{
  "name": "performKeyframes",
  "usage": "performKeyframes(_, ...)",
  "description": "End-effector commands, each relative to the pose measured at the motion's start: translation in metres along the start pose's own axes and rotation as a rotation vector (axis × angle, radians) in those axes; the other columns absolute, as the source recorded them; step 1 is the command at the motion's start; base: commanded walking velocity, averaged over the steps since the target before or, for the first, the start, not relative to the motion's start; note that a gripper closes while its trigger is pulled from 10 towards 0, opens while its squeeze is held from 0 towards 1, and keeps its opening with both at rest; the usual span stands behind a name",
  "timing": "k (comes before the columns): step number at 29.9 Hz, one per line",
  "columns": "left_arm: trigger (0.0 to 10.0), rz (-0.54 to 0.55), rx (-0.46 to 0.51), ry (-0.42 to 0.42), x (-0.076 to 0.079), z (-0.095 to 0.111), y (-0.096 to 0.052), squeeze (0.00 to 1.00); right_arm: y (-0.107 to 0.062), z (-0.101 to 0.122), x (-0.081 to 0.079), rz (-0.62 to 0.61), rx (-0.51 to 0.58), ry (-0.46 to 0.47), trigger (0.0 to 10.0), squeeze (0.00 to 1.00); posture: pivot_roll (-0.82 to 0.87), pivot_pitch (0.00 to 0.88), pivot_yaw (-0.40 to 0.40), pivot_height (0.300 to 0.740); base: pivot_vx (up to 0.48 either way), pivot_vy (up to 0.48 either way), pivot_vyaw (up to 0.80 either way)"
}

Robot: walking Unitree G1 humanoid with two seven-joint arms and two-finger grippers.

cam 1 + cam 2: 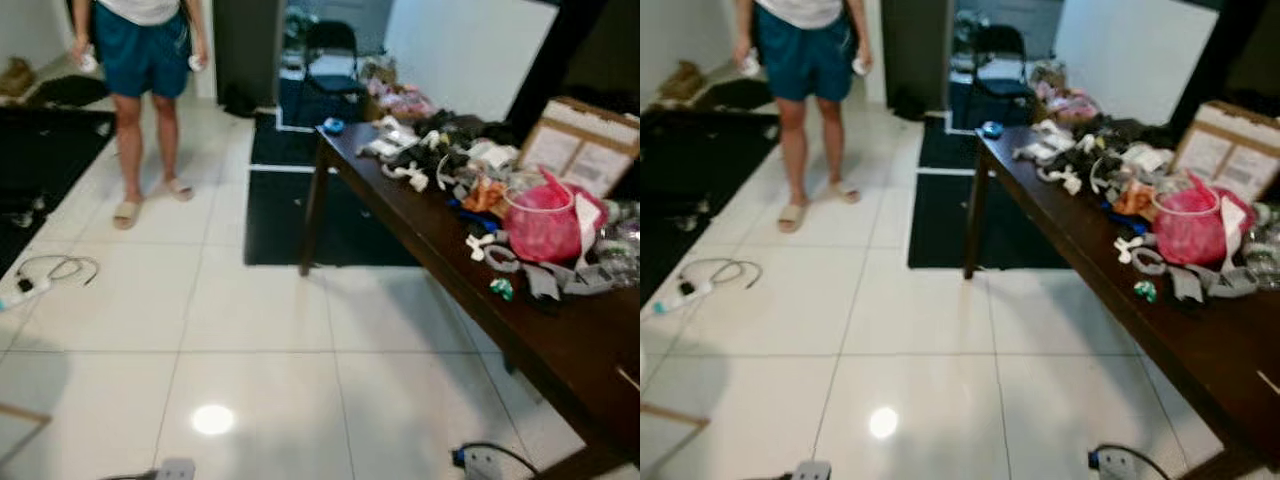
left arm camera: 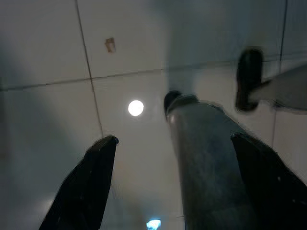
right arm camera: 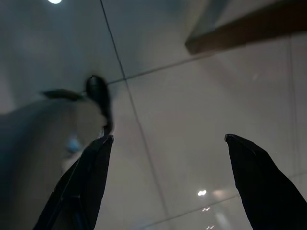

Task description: Picking trash to rubbish bin

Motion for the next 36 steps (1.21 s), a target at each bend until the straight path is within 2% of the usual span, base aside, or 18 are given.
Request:
performKeyframes(1, 10.0, -0.009, 0.002, -0.001, 0.004, 0.0, 0.001, 0.0, -0.001, -0.004, 0.008, -0.022, -0.012, 0.006, 10.0, 0.0, 0.02, 0.039, -0.026, 0.74, 0.0, 0.0, -0.8)
performKeyframes(13, 10.0, 0.0, -0.012, -0.017, 0.003, -0.007, 0.0, 0.0, -0.001, -0.006, 0.008, -0.019, -0.018, -0.003, 10.0, 0.0, 0.02, 0.046, -0.029, 0.74, 0.0, 0.0, -0.8)
performKeyframes(36, 10.0, 0.0, 0.0, 0.001, 0.002, -0.001, 0.0, 0.0, -0.002, -0.014, 0.011, -0.018, -0.039, -0.023, 10.0, 0.0, 0.02, 0.038, -0.029, 0.74, 0.0, 0.0, -0.8)
Point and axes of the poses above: a point about 5 cm out from each wrist's last joint towards the gripper, its own y axis pointing out of the wrist towards the gripper, its own z axis along the axis of the wrist's last joint, x = y × z, the point moved 1 cm from there along y, pointing out of the wrist towards the gripper, and after that the axes turned 1 degree about y, right-handed, at the moved point
